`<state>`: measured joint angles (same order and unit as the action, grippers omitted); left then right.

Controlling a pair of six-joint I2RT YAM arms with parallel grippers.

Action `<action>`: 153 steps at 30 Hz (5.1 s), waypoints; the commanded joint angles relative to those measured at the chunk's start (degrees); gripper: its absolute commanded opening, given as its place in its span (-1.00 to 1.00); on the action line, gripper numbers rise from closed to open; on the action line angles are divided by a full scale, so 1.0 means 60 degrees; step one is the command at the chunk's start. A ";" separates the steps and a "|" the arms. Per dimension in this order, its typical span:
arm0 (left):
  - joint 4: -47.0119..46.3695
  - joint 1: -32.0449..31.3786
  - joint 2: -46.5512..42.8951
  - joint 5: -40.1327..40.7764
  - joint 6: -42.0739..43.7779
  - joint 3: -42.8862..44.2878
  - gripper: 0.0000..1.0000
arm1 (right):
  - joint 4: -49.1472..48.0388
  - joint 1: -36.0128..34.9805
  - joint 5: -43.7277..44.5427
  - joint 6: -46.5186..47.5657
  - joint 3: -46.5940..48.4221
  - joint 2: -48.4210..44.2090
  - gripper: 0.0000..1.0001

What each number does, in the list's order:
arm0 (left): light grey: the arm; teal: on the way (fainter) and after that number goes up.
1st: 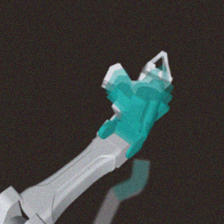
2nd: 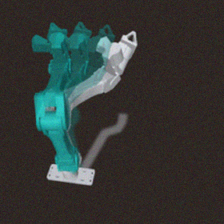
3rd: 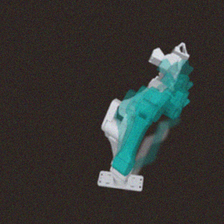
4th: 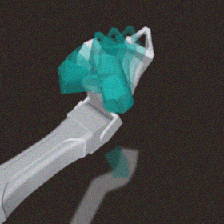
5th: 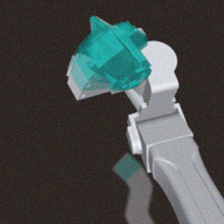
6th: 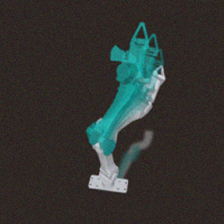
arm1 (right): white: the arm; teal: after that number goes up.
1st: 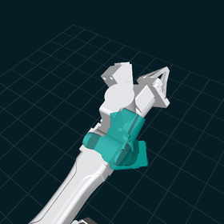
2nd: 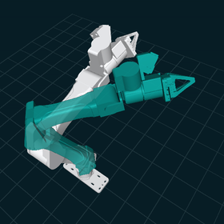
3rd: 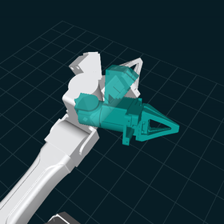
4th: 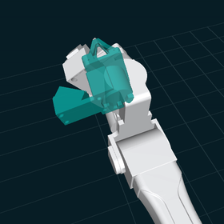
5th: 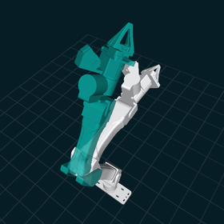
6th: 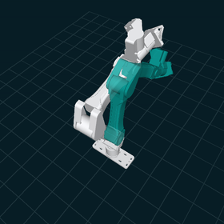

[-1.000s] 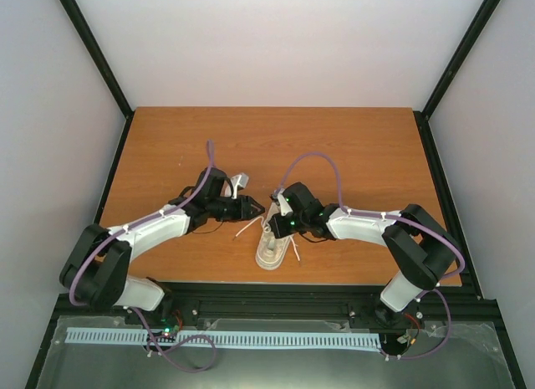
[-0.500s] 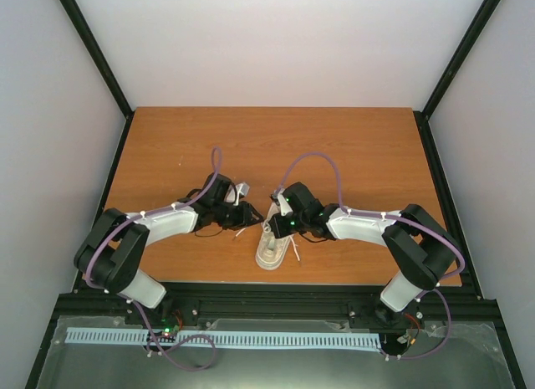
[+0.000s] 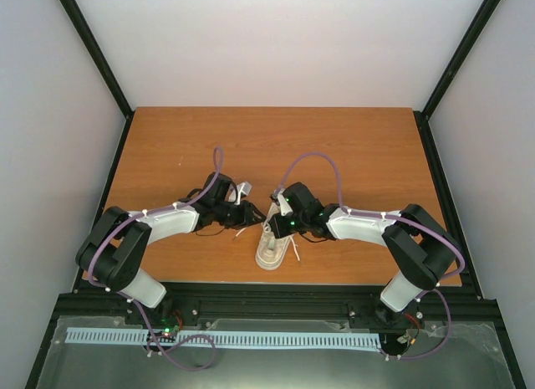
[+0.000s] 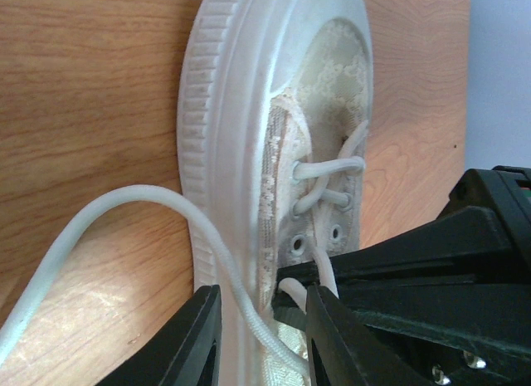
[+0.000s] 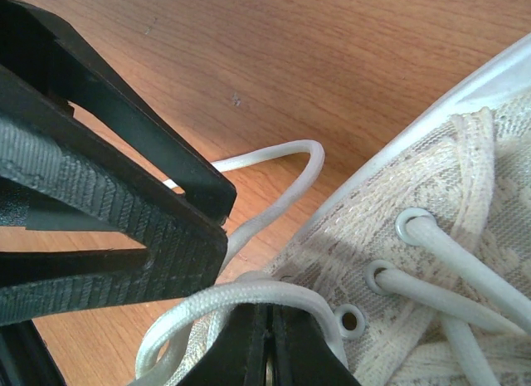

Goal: Tie the shoes

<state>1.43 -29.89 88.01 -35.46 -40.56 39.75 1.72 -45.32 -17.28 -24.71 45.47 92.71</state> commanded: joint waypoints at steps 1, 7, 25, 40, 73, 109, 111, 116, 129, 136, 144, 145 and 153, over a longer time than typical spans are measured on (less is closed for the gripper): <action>-0.0481 0.0045 -0.0017 -0.0374 -0.0104 0.0068 -0.38 | 0.0006 -0.0005 0.0199 0.0016 0.0088 0.0171 -0.94; -0.0587 0.0047 0.0026 -0.0612 -0.0059 0.0065 -0.40 | 0.0036 -0.0005 0.0184 0.0031 0.0126 0.0219 -0.94; -0.0844 0.0045 0.0349 -0.0811 -0.0158 0.0086 -0.58 | 0.0102 -0.0013 0.0208 0.0002 0.0143 0.0180 -0.94; -0.1300 0.0031 0.0561 -0.1351 -0.0463 0.0046 -0.58 | 0.0103 -0.0005 0.0234 0.0002 0.0159 0.0171 -0.94; -0.1596 -0.0043 0.0048 -0.0700 -0.0834 -0.0371 -0.98 | 0.0330 0.0024 0.0916 0.0074 -0.0680 -0.1798 -0.49; 0.0007 0.0206 -0.1075 -0.0160 0.0434 -0.0069 -0.17 | -0.0107 -0.0098 0.1078 0.0687 -0.1061 -0.2817 0.10; 0.0154 0.0208 -0.0845 -0.0627 0.0720 0.0143 -0.06 | -0.0122 0.0122 0.0856 0.0724 -0.1175 -0.2773 0.09; 0.0241 0.0206 -0.0280 -0.1337 0.1057 0.0464 0.06 | 0.0020 0.0165 0.0972 0.0881 -0.1126 -0.2593 0.01; 0.0937 0.0003 0.0821 -0.1753 0.1467 0.1291 -0.20 | -0.0181 0.0221 0.1242 0.0796 -0.1363 -0.2665 0.01; 0.1072 -0.0122 0.0880 -0.1682 0.1486 0.1313 -0.51 | -0.0237 0.0323 0.1241 0.0807 -0.1504 -0.2827 0.02; 0.1065 -0.0383 0.0770 -0.1691 0.1683 0.1266 -0.89 | -0.0181 0.0404 0.1466 0.0289 -0.1600 -0.3146 0.34; 0.1072 -0.0424 0.0695 -0.1643 0.1770 0.1246 -0.94 | -0.0099 0.0405 0.1577 -0.0010 -0.1571 -0.3187 0.39; 0.1332 -0.0608 -0.0421 -0.0323 0.2331 0.1046 -0.98 | -0.0559 -0.0115 0.1193 -0.2466 -0.1540 -0.2925 0.22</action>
<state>7.88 -32.71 89.97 -42.13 -29.85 45.60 0.84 -43.57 -9.67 -32.80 36.25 74.46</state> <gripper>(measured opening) 0.028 0.656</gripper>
